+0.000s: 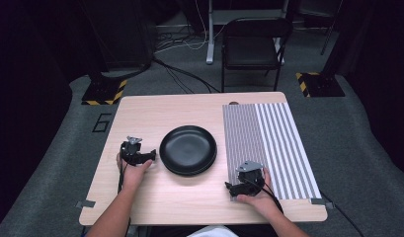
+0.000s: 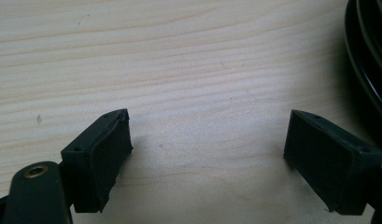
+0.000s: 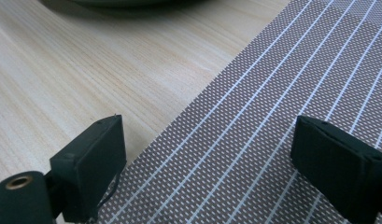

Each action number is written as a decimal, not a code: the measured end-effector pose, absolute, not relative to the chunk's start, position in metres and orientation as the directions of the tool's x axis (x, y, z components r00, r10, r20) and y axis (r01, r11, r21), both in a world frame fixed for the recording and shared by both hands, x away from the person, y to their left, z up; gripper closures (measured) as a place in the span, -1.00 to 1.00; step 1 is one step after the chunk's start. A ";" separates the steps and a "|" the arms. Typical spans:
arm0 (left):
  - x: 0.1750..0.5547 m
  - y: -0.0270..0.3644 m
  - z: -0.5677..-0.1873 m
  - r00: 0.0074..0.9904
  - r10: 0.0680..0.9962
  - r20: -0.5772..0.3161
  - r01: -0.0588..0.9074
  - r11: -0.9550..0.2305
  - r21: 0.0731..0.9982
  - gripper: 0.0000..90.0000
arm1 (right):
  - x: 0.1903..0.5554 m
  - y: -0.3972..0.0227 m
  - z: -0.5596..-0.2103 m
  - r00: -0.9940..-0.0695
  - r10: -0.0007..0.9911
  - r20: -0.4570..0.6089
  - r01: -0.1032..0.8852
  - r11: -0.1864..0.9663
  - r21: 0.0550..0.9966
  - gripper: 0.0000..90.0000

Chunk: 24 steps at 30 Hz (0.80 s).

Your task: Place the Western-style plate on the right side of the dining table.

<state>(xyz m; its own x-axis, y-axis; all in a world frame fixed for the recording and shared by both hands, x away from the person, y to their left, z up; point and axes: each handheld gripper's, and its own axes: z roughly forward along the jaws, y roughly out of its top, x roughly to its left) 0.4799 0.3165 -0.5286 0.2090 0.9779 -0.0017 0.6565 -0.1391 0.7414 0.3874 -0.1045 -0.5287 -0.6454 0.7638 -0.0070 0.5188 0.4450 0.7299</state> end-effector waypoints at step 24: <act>0.480 0.316 -0.529 0.212 0.977 -0.006 0.655 -0.138 0.743 -0.67 | 0.386 -0.102 -0.529 -0.630 0.777 -0.013 0.524 0.437 0.731 -0.77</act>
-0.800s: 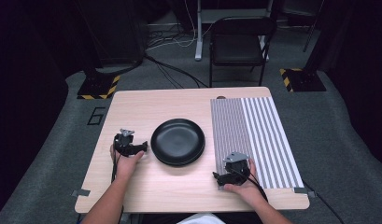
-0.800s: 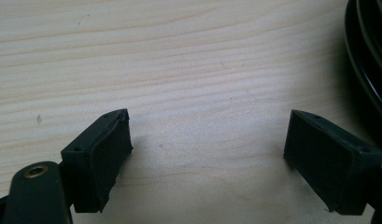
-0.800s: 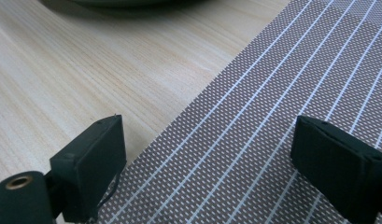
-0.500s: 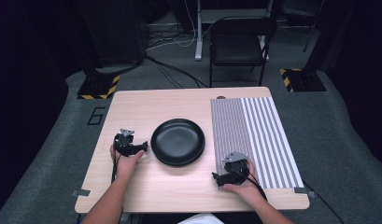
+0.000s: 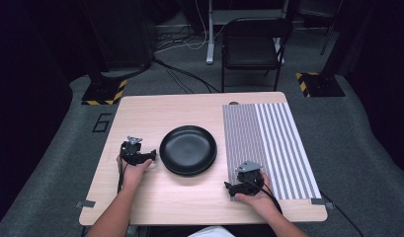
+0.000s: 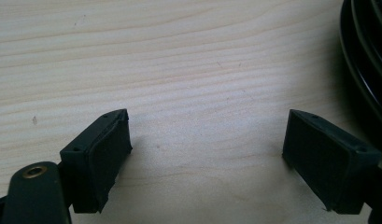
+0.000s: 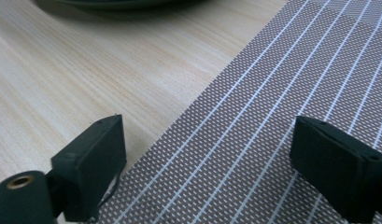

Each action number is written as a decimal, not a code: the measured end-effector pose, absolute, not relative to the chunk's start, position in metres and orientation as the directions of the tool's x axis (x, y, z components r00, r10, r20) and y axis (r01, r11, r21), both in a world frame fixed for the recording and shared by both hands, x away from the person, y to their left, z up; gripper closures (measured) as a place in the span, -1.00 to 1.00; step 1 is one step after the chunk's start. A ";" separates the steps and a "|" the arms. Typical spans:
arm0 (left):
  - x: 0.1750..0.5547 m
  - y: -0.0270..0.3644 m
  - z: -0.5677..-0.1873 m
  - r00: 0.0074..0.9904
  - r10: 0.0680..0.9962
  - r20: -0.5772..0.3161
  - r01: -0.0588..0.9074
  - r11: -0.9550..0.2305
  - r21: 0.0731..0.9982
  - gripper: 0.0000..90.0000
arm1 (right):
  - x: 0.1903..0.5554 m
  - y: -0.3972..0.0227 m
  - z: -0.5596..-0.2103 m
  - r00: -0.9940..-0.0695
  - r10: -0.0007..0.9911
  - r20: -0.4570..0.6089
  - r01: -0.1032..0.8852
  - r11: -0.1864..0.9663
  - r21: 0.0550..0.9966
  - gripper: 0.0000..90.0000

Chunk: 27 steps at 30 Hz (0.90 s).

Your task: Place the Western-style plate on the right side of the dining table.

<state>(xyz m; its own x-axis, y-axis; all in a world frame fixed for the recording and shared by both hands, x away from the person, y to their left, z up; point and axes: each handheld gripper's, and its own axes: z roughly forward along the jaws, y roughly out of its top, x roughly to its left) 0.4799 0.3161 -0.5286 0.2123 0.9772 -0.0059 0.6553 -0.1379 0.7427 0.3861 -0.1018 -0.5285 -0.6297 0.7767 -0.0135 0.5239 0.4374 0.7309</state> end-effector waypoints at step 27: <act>0.465 0.314 -0.506 0.230 0.972 -0.059 0.647 -0.107 0.755 0.11 | 0.379 -0.099 -0.513 -0.594 0.805 0.004 0.522 0.381 0.763 0.00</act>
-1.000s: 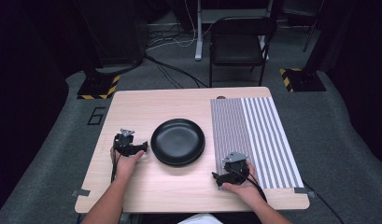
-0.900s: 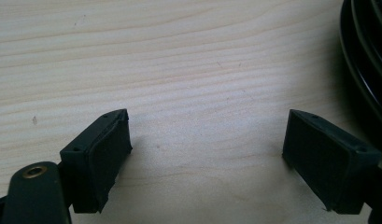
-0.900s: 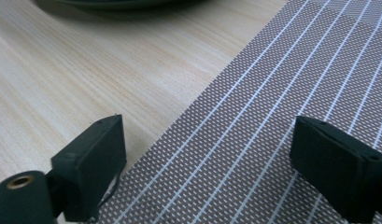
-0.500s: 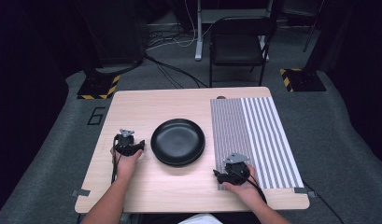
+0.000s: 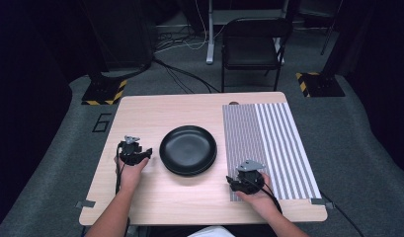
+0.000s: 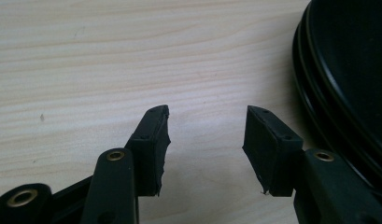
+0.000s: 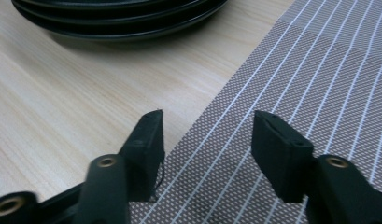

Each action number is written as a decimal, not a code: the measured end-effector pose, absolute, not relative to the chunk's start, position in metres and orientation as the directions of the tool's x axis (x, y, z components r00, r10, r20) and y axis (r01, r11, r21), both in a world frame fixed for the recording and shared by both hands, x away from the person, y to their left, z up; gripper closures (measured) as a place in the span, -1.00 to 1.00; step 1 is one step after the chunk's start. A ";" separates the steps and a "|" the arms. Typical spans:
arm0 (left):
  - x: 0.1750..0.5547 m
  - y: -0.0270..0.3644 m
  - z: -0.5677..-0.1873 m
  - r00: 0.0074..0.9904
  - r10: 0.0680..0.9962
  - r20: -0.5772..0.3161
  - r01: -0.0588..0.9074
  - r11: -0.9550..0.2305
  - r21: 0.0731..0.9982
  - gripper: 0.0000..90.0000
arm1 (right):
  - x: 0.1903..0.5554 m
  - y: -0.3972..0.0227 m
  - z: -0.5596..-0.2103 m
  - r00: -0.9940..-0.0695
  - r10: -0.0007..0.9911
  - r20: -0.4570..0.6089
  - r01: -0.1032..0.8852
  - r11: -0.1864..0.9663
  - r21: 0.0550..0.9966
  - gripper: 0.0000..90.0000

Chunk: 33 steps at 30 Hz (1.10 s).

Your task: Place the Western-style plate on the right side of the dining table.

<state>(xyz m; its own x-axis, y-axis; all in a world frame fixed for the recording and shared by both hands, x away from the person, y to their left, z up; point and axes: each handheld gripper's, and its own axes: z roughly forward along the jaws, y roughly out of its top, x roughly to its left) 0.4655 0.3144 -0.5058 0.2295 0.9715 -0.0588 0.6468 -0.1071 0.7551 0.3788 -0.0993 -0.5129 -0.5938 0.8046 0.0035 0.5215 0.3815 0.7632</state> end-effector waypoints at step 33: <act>0.453 0.299 -0.483 0.362 0.921 -0.142 0.602 -0.115 0.790 0.29 | 0.415 -0.083 -0.484 -0.635 0.769 0.072 0.530 0.367 0.764 0.49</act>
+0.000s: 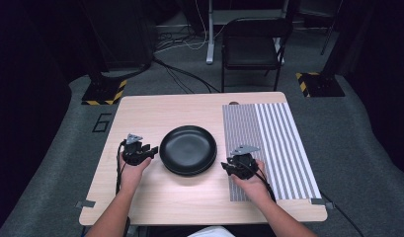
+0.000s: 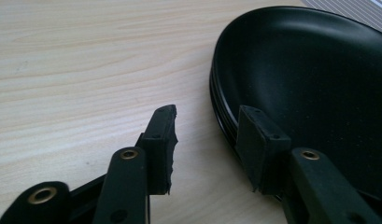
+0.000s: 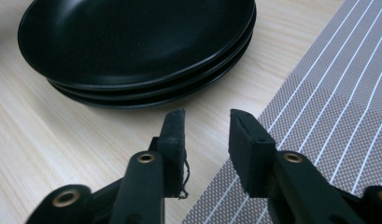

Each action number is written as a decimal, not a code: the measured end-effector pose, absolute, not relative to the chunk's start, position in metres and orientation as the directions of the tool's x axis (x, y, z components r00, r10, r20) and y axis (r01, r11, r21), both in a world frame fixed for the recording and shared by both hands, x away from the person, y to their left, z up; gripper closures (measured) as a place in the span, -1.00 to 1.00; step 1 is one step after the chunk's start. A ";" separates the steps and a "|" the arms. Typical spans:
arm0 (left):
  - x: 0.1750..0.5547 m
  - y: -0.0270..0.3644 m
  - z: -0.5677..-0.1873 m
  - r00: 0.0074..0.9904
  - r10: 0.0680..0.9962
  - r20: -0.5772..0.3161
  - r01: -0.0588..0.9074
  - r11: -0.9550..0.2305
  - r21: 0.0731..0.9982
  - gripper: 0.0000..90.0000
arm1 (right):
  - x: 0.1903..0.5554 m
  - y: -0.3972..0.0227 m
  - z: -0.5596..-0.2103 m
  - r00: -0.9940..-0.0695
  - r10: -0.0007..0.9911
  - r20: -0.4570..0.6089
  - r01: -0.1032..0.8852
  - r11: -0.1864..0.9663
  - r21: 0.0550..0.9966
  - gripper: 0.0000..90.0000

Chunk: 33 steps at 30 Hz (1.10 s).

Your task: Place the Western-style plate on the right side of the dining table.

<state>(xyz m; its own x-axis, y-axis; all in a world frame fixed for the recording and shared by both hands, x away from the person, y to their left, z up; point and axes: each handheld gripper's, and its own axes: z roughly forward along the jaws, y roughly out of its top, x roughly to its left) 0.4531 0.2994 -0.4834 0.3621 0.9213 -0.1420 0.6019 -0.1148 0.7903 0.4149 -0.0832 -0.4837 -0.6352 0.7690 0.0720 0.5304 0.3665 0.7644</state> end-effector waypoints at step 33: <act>0.460 0.282 -0.448 0.404 0.902 -0.148 0.592 -0.135 0.795 0.34 | 0.452 -0.066 -0.451 -0.595 0.795 0.118 0.516 0.265 0.814 0.58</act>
